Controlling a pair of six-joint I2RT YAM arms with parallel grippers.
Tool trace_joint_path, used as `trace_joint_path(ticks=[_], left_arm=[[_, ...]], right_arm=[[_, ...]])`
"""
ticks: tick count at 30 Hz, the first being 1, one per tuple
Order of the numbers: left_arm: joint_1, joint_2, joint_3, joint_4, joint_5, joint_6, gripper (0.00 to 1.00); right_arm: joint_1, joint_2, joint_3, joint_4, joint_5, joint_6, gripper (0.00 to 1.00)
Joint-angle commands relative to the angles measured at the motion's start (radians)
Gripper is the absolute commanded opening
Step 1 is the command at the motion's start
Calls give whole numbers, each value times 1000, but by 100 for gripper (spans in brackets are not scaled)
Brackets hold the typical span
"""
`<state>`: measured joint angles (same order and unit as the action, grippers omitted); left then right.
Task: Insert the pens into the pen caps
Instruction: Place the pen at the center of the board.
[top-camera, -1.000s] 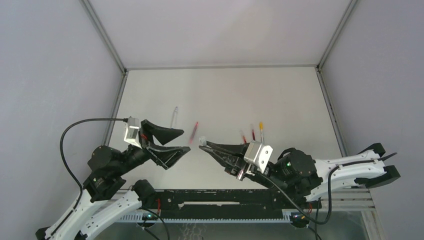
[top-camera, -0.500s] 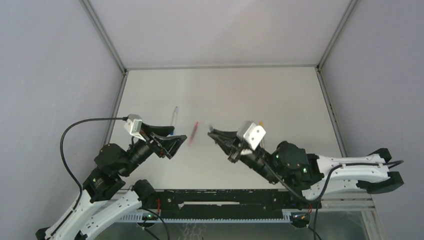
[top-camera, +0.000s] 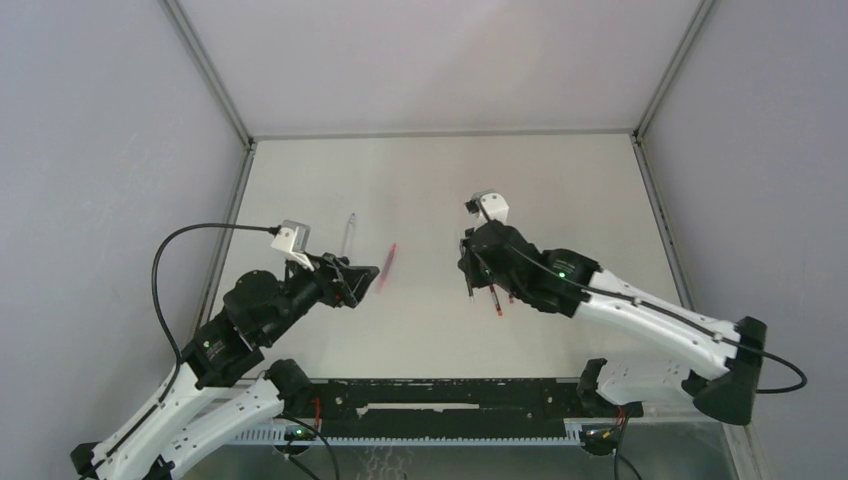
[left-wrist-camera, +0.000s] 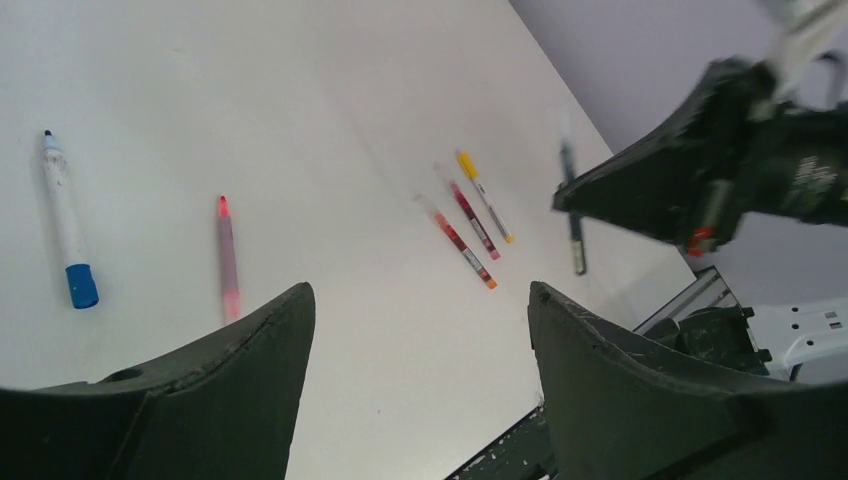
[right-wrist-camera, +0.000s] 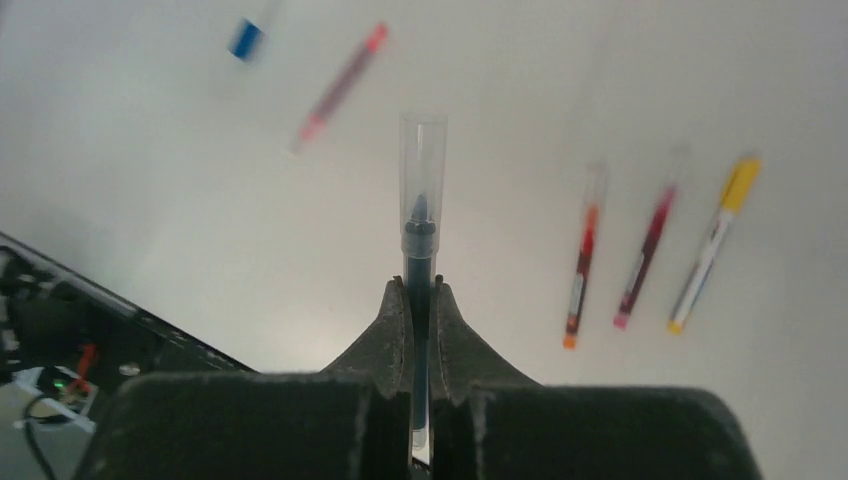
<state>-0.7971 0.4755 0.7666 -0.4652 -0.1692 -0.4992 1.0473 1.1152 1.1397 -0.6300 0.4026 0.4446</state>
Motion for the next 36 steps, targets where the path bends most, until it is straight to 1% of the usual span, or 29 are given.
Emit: trace_joint_path(ticks=[1, 4, 10, 15, 19, 25, 27, 31, 36], left_arm=[[3, -5, 1, 10, -27, -32, 81], [4, -8, -3, 5, -24, -42, 81], [3, -25, -22, 2, -15, -61, 81], [3, -39, -23, -7, -7, -66, 81], [4, -56, -27, -12, -11, -71, 81], [3, -56, -30, -12, -5, -77, 81], [4, -56, -30, -13, -5, -78, 80], [4, -56, -29, -12, -2, -78, 80], [3, -52, -30, -17, -4, -80, 81]], right_arm=[[-41, 122, 12, -170, -76, 139, 0], [-81, 243, 8, -191, -107, 160, 0], [-94, 457, -29, -110, -155, 109, 0], [-94, 599, -29, -87, -123, 99, 0], [-83, 620, -29, -75, -76, 108, 0], [-103, 634, -33, -59, -59, 99, 1], [-123, 636, -48, -42, -73, 88, 5], [-156, 637, -83, -20, -82, 72, 10], [-183, 630, -122, -3, -84, 60, 23]])
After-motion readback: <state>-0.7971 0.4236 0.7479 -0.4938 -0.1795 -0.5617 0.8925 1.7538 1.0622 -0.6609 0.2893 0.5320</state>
